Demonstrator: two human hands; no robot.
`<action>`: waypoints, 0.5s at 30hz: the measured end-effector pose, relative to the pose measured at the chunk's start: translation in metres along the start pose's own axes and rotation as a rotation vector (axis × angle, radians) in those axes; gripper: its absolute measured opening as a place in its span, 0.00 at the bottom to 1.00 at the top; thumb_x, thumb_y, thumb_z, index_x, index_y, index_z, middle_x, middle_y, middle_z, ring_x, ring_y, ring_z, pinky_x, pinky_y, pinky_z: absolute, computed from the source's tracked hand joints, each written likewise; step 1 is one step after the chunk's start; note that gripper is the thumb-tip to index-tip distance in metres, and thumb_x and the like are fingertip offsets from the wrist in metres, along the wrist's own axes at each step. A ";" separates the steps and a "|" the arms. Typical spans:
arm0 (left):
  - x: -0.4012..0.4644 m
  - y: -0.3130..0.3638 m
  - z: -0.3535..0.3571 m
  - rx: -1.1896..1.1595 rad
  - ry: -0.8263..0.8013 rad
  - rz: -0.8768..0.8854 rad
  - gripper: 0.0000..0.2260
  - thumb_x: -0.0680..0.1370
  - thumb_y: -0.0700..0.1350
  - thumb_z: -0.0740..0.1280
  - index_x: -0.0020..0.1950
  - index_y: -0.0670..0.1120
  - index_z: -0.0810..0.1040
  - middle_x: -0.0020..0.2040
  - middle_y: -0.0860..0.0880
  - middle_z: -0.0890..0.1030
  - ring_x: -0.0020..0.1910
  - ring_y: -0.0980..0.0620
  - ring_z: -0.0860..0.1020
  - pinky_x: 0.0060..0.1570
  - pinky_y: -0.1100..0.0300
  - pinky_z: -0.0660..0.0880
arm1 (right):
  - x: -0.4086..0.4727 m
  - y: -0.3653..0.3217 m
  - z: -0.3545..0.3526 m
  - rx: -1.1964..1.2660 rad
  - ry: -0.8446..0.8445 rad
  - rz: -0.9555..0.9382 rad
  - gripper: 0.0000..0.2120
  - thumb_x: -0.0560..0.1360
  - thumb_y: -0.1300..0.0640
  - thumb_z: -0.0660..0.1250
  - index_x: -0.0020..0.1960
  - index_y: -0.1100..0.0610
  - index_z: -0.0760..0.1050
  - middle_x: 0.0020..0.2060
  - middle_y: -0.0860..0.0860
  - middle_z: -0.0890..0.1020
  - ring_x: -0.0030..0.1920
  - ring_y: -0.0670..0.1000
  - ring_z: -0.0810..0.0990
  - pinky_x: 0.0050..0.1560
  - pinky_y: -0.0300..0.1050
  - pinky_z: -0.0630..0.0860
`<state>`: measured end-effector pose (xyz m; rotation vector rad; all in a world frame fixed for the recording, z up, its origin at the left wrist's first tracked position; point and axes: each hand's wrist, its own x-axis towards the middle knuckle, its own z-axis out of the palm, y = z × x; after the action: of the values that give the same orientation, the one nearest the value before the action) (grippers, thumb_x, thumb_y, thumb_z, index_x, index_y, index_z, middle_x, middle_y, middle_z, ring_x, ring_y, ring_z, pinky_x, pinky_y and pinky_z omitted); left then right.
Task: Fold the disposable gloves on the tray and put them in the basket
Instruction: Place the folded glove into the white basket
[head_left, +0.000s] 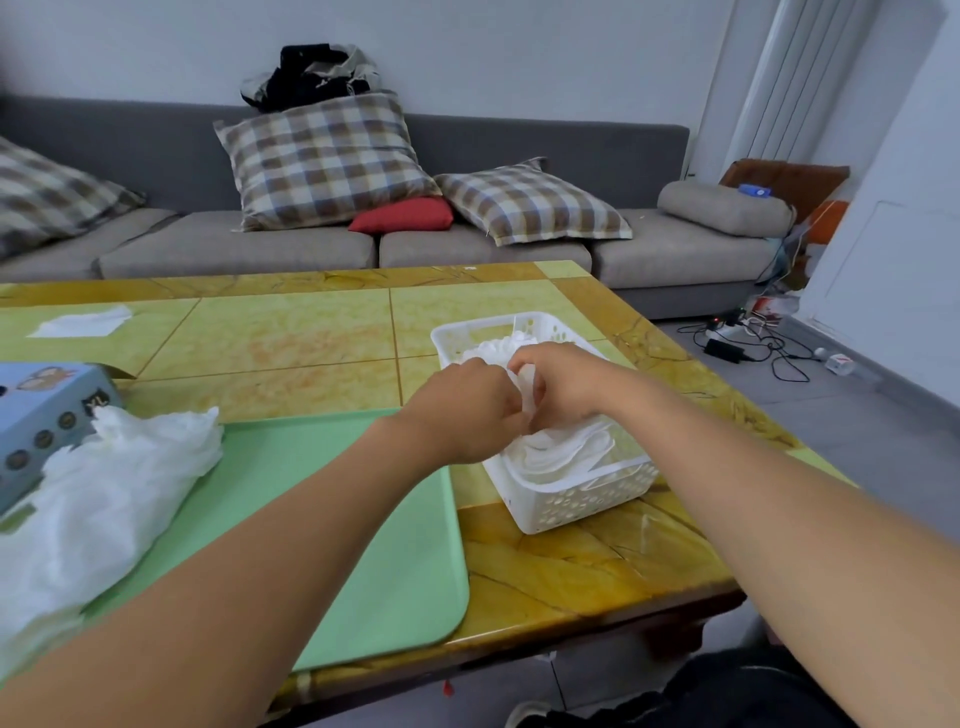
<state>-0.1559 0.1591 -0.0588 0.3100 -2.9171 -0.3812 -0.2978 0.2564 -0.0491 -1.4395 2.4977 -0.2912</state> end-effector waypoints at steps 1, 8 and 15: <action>0.001 0.004 0.000 0.016 0.035 -0.017 0.14 0.77 0.52 0.66 0.38 0.46 0.83 0.36 0.47 0.82 0.36 0.46 0.79 0.37 0.50 0.78 | 0.000 0.000 0.000 0.021 -0.023 0.007 0.39 0.66 0.52 0.82 0.72 0.46 0.68 0.39 0.38 0.69 0.46 0.49 0.74 0.41 0.40 0.71; 0.013 0.008 -0.001 0.289 0.046 -0.137 0.21 0.70 0.66 0.68 0.37 0.50 0.69 0.38 0.52 0.74 0.42 0.49 0.72 0.46 0.53 0.65 | -0.005 0.003 -0.004 0.062 -0.062 0.014 0.54 0.67 0.56 0.81 0.81 0.50 0.49 0.42 0.39 0.71 0.41 0.39 0.72 0.43 0.39 0.72; 0.014 0.008 -0.003 0.208 -0.057 -0.209 0.24 0.67 0.65 0.72 0.49 0.49 0.71 0.44 0.53 0.76 0.49 0.49 0.72 0.62 0.43 0.65 | -0.001 0.002 -0.008 -0.012 -0.081 0.007 0.58 0.59 0.43 0.84 0.81 0.45 0.56 0.62 0.45 0.69 0.65 0.50 0.71 0.61 0.47 0.74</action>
<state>-0.1705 0.1629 -0.0513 0.6481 -2.9926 -0.1159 -0.3010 0.2582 -0.0422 -1.4174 2.4438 -0.2127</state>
